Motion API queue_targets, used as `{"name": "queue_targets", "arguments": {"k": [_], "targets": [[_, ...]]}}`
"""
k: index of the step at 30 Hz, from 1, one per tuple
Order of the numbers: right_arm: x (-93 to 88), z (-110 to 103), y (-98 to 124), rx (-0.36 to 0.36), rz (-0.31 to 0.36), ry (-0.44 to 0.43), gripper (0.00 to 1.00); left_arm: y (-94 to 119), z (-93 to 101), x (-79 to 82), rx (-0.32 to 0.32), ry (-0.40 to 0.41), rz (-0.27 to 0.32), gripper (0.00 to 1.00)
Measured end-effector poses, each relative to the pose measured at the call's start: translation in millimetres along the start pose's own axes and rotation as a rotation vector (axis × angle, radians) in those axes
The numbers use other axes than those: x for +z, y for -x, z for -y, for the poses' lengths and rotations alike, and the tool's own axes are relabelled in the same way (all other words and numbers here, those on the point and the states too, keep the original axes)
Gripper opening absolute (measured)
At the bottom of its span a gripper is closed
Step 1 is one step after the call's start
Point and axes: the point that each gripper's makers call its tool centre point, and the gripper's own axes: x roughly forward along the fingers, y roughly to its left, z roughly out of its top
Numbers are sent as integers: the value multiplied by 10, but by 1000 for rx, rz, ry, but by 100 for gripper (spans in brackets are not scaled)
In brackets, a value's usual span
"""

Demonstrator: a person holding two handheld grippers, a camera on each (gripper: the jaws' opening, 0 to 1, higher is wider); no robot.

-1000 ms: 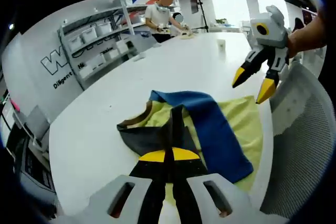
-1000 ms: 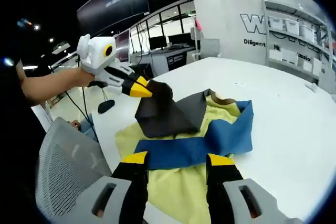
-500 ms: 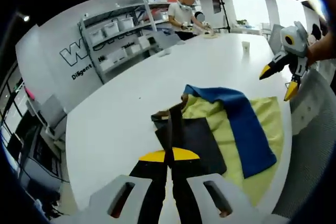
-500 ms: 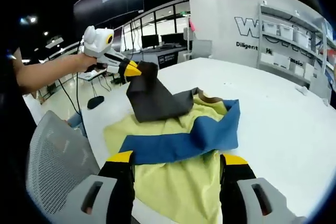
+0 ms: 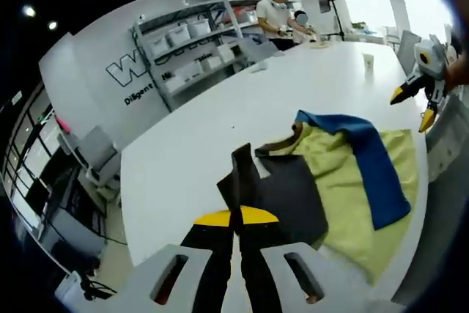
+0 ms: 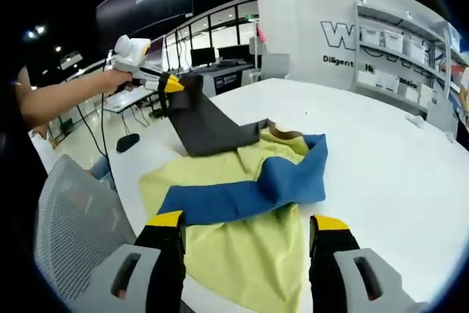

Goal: Fold the garment on the visible template until the final outline fits inside the template.

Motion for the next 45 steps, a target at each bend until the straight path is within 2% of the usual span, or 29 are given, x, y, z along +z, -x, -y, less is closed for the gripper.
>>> {"name": "queue_targets", "arguments": {"k": [6, 9, 13, 24, 29, 33, 37, 45], "targets": [[-27, -1, -4, 0, -9, -7, 67, 40, -131, -74, 36, -18, -23, 2], [-40, 4, -8, -1, -15, -6, 67, 76, -238, -152, 64, -28, -48, 2], [-33, 5, -15, 0, -16, -3, 67, 143, -412, -203, 116, -11, -54, 2], [-38, -21, -16, 5, -22, 2, 67, 211, -604, -219, 176, -19, -67, 2], [-68, -21, -13, 5, -30, -5, 66, 292, -754, -276, 225, -14, -79, 3], [-81, -35, -20, 9, -32, -4, 66, 307, -730, -266, 221, -15, -77, 3], [-87, -69, -41, 16, -38, 5, 66, 263, -592, -259, 200, -22, -74, 3], [-66, -92, -51, 22, -35, 4, 66, 116, -197, -196, 117, -34, -55, 3]]}}
